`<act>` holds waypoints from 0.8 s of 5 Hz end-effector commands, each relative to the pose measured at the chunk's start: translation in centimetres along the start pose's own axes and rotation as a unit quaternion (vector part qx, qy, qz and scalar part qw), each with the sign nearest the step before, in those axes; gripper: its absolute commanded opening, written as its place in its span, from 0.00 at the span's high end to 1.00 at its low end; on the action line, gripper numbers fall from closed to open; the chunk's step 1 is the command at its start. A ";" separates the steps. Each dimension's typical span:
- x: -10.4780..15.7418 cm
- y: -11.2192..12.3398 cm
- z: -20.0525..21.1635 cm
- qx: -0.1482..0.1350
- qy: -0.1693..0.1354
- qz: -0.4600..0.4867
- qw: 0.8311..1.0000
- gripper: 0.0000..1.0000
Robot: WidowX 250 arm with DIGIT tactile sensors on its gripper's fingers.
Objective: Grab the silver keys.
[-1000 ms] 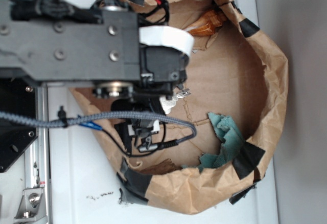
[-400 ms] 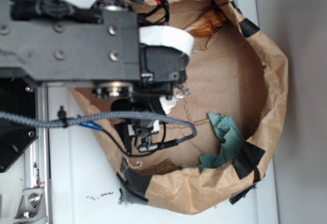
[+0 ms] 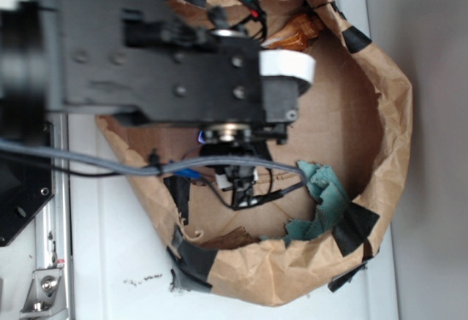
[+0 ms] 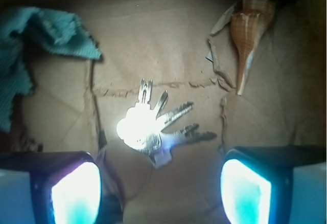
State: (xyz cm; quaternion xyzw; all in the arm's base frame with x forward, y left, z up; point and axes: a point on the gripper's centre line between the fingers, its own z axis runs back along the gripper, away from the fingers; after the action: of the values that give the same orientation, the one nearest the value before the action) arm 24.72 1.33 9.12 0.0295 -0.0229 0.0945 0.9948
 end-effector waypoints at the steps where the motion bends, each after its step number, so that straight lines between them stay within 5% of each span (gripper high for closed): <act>1: 0.8 -1.8 0.1 -0.037 0.006 -0.005 0.999 0.00; 4: -1.2 -3.5 -2.4 -0.058 0.018 -0.053 0.997 0.00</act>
State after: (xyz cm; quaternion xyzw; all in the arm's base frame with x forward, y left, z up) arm 23.86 -2.03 5.68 -0.0274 0.0090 0.0470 0.9985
